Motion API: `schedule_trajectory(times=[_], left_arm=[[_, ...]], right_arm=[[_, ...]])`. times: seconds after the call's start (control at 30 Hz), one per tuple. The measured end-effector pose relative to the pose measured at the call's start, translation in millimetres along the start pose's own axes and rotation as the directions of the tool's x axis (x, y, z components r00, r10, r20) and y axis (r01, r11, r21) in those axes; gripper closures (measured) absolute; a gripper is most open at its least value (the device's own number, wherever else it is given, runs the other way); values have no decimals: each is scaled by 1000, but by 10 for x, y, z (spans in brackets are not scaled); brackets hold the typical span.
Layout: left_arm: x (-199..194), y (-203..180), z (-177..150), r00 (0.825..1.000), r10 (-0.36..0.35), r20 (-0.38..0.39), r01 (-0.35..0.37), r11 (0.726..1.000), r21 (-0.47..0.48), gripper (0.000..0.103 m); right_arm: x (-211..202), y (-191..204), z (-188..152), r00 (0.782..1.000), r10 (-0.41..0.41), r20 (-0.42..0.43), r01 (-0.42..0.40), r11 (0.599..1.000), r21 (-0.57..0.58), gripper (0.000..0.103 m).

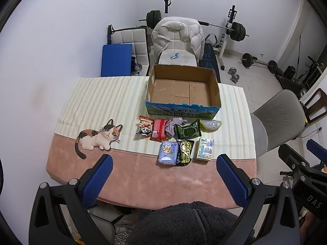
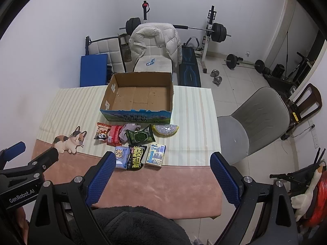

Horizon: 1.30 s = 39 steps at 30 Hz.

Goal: Organize soft objects

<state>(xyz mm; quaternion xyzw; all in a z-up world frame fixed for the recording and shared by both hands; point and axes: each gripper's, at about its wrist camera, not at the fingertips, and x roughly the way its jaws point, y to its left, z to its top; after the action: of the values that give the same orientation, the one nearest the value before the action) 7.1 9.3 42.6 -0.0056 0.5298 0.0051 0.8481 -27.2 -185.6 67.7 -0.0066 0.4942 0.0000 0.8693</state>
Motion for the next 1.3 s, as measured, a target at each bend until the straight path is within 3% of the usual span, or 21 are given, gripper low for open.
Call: schedule_trajectory(times=[0.43,0.53,0.67,0.8,0.97,1.13,1.2,1.3], left_arm=[[96,38,29,1000,4,-1,-4,1000,-15,0],[397,85,110,999,46,-19,-47,999,-2,0],[1160,209,227,986,101,-132,-98,995,29,0],[2077,334,147,958,84,-274,-88,996,-1,2],[3056,236,-1,918,10,-397,-17,1000,-16,10],[3943,-43,-183,841,-2,-541,26,999,36,10],[4227,-53,-279,801,-30,-598,48,999,14,10],[4486,-46,-389,759,-42,-649,58,998,3,10]], right_arm=[[91,10,30,1000,13,3,-13,1000,23,8],[412,-57,98,1000,11,-14,-10,999,41,8],[1296,-88,156,988,65,-143,-58,997,57,8],[2447,-73,43,945,95,-313,-78,995,67,8],[3821,-54,-274,860,145,-490,-85,986,142,8],[4522,3,-488,797,203,-569,-93,972,216,8],[4682,34,-552,783,214,-584,-93,969,231,8],[4805,63,-642,768,214,-603,-87,968,233,9]])
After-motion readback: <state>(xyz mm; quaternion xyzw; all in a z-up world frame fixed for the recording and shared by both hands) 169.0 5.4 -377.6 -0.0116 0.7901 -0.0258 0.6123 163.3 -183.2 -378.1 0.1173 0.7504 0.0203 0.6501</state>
